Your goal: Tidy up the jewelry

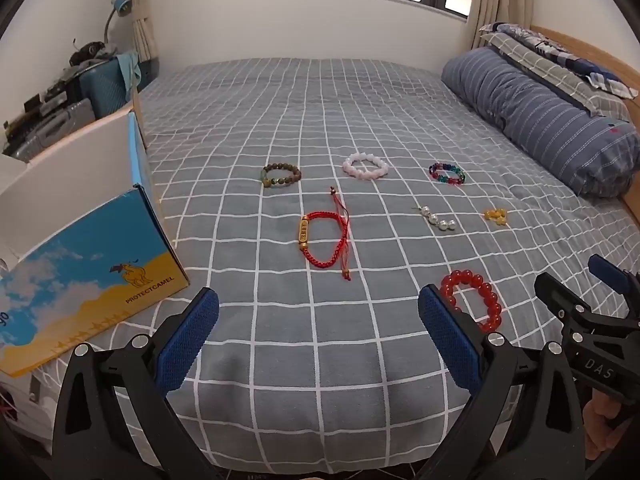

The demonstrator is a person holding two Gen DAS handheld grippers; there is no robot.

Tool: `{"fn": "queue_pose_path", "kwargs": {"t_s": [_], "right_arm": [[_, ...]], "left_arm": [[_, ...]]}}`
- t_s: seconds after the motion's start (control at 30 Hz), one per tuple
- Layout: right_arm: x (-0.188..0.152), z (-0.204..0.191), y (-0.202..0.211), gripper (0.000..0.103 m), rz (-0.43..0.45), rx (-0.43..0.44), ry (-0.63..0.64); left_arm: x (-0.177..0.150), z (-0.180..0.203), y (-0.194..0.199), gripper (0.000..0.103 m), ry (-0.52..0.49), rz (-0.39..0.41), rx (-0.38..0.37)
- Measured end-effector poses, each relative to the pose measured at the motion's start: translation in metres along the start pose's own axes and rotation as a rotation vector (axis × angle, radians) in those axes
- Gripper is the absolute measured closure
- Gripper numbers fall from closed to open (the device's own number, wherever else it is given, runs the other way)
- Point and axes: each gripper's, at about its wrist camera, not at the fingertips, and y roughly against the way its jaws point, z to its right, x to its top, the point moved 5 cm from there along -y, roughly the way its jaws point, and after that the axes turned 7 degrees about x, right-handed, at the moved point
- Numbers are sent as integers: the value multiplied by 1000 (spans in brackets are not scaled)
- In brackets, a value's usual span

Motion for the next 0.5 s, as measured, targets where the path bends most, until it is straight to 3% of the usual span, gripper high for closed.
{"fn": "queue_pose_path", "kwargs": {"t_s": [0.5], "right_arm": [[0, 1, -1, 8, -3, 2, -7]], "left_arm": [[-3, 1, -1, 6, -14, -12, 11]]}}
